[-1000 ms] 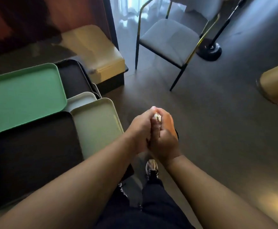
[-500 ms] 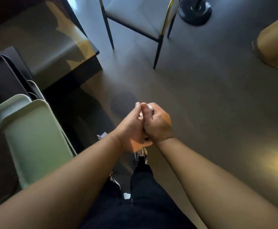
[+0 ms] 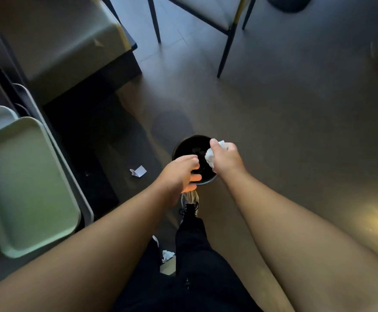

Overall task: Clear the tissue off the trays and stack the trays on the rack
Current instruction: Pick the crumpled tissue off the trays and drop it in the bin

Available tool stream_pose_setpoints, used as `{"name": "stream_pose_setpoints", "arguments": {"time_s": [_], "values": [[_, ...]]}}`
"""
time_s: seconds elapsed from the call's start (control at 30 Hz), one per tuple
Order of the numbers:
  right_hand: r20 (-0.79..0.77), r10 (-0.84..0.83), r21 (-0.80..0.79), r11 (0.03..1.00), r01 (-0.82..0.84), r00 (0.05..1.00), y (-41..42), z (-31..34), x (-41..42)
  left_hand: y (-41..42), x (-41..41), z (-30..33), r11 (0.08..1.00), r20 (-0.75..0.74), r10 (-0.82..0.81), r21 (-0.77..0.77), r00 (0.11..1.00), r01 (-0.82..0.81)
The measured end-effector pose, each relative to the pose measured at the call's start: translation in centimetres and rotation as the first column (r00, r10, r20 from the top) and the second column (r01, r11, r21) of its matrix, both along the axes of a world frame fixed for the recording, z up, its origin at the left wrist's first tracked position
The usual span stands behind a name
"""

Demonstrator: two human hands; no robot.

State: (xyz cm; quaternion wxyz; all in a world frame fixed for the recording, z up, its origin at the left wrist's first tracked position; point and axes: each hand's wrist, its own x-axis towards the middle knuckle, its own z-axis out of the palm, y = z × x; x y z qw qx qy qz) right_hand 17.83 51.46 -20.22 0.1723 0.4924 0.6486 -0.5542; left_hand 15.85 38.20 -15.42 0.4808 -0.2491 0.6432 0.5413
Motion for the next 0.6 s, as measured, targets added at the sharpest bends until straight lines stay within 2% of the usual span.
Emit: {"name": "stream_pose_setpoints", "arguments": {"time_s": [0.1, 0.2, 0.33, 0.5, 0.6], "values": [[0.065, 0.043, -0.105, 0.994, -0.036, 0.997, 0.7, -0.6, -1.2, -1.2, -0.9, -0.7, 0.998, 0.010, 0.066, -0.012, 0.998, -0.066], [0.081, 0.111, -0.091, 0.990, -0.103, 0.991, 0.8, -0.2, -1.9, -2.3, -1.6, -0.9, 0.996, -0.017, 0.076, -0.053, 0.997, -0.077], [0.032, 0.319, -0.070, 0.946, -0.316, 0.947, -0.2, 0.5, -2.0, -2.8, -2.2, -0.2, 0.993, -0.052, 0.084, -0.080, 0.995, -0.088], [-0.054, 0.403, -0.023, 0.914, -0.405, 0.913, -1.6, 3.0, -2.9, -3.1, -3.1, 2.0, 0.995, -0.142, 0.032, -0.088, 0.989, -0.045], [-0.112, 0.421, -0.003, 0.906, -0.424, 0.900, -2.6, 5.9, -4.3, -3.7, -4.2, 4.0, 0.991, -0.182, 0.079, -0.093, 0.980, -0.097]]}}
